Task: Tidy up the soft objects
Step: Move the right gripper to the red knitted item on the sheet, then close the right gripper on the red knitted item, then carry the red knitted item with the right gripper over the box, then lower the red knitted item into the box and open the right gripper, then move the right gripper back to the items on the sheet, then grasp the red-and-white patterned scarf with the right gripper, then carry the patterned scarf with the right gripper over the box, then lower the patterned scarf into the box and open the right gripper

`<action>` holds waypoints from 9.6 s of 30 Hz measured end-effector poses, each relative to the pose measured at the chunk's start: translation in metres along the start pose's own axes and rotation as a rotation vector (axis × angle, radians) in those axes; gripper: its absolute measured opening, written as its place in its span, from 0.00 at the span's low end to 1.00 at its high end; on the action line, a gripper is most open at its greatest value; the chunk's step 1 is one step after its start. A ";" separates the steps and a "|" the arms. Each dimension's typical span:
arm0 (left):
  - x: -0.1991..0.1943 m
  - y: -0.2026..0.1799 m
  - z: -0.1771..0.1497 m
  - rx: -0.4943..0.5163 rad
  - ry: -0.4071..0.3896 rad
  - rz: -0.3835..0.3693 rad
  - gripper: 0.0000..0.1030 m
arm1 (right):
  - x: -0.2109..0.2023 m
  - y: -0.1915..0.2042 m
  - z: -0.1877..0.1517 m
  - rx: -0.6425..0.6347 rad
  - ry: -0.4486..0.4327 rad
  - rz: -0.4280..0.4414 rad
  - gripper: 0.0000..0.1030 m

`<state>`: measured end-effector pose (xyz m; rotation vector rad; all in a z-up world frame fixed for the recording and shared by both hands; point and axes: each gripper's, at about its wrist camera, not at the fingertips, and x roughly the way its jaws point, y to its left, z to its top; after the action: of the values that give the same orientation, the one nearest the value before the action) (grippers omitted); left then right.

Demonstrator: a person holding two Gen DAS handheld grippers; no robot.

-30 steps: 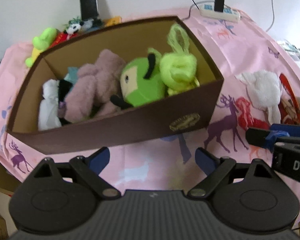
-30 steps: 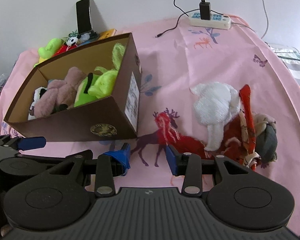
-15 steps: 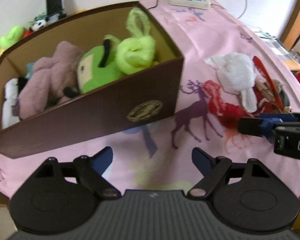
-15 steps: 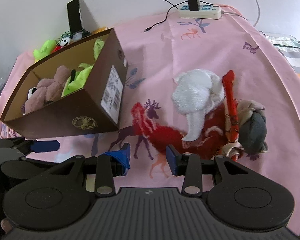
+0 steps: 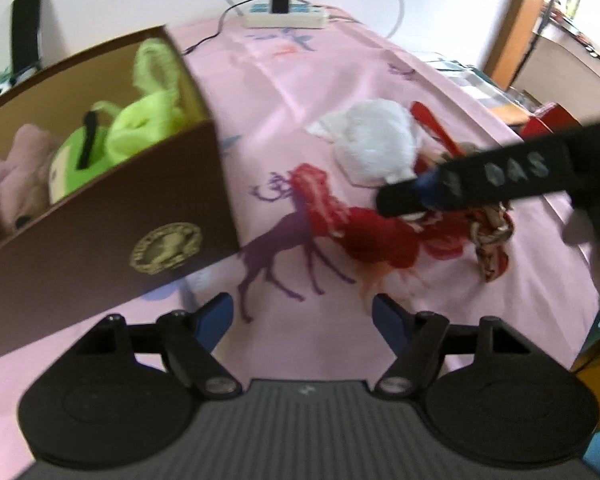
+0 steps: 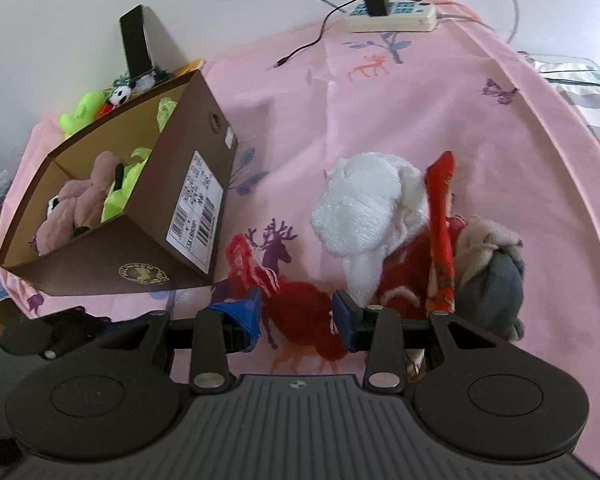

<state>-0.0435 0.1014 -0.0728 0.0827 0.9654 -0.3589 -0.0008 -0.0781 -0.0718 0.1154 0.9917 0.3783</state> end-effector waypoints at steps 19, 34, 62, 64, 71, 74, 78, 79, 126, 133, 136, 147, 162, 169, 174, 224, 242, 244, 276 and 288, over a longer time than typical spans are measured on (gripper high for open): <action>0.034 -0.034 0.002 0.044 -0.005 -0.067 0.65 | 0.051 -0.027 0.016 -0.041 0.177 0.132 0.22; 0.034 -0.022 0.013 -0.006 -0.027 -0.102 0.39 | 0.044 -0.042 0.011 0.270 0.263 0.381 0.18; -0.116 0.076 0.051 0.087 -0.391 -0.019 0.37 | 0.012 0.072 0.077 0.424 -0.001 0.721 0.18; -0.116 0.092 0.053 0.060 -0.389 -0.040 0.37 | 0.020 0.077 0.080 0.448 -0.009 0.709 0.18; -0.088 0.128 0.060 -0.012 -0.306 -0.096 0.37 | 0.052 0.080 0.074 0.563 0.004 0.601 0.18; -0.075 0.136 0.058 -0.016 -0.261 -0.088 0.37 | 0.062 0.083 0.070 0.557 -0.005 0.526 0.19; -0.052 0.147 0.054 -0.044 -0.182 -0.070 0.37 | 0.065 0.086 0.068 0.525 -0.050 0.454 0.16; -0.049 0.149 0.052 -0.051 -0.168 -0.071 0.37 | 0.065 0.088 0.068 0.515 -0.056 0.438 0.16; -0.070 0.118 0.035 -0.145 -0.133 0.240 0.61 | 0.013 0.109 0.049 0.059 -0.224 0.096 0.23; -0.072 0.095 0.040 -0.166 -0.098 0.346 0.63 | 0.003 0.093 0.043 0.023 -0.219 0.115 0.22; -0.073 0.086 0.042 -0.172 -0.089 0.393 0.63 | -0.002 0.086 0.040 0.005 -0.222 0.127 0.22; -0.078 0.049 0.045 -0.187 -0.087 0.431 0.63 | -0.024 0.059 0.027 -0.003 -0.235 0.179 0.22; -0.064 0.000 0.033 -0.167 -0.045 0.419 0.63 | -0.039 0.015 -0.009 0.023 -0.260 0.246 0.22; -0.047 -0.021 0.021 -0.144 -0.029 0.352 0.63 | -0.041 -0.008 -0.031 0.028 -0.265 0.234 0.21; -0.033 -0.039 0.015 -0.113 -0.032 0.273 0.63 | -0.045 -0.021 -0.048 -0.004 -0.268 0.226 0.20; -0.003 -0.087 0.002 0.112 -0.120 -0.063 0.08 | -0.022 -0.072 -0.044 0.237 -0.025 0.398 0.04; -0.108 -0.002 0.007 0.015 -0.368 0.044 0.08 | -0.036 0.038 0.017 0.063 -0.150 0.556 0.04; -0.117 0.008 0.008 0.007 -0.396 0.062 0.08 | -0.037 0.050 0.023 0.041 -0.171 0.566 0.04; -0.056 0.143 0.046 -0.139 -0.294 0.040 0.09 | 0.064 0.125 0.070 -0.090 -0.188 0.315 0.04; -0.027 0.152 0.057 -0.150 -0.219 0.063 0.11 | 0.091 0.131 0.081 -0.073 -0.167 0.238 0.02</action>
<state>0.0389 0.2384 -0.0323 -0.0612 0.7683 -0.2311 0.0775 0.0826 -0.0649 0.1961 0.8001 0.6125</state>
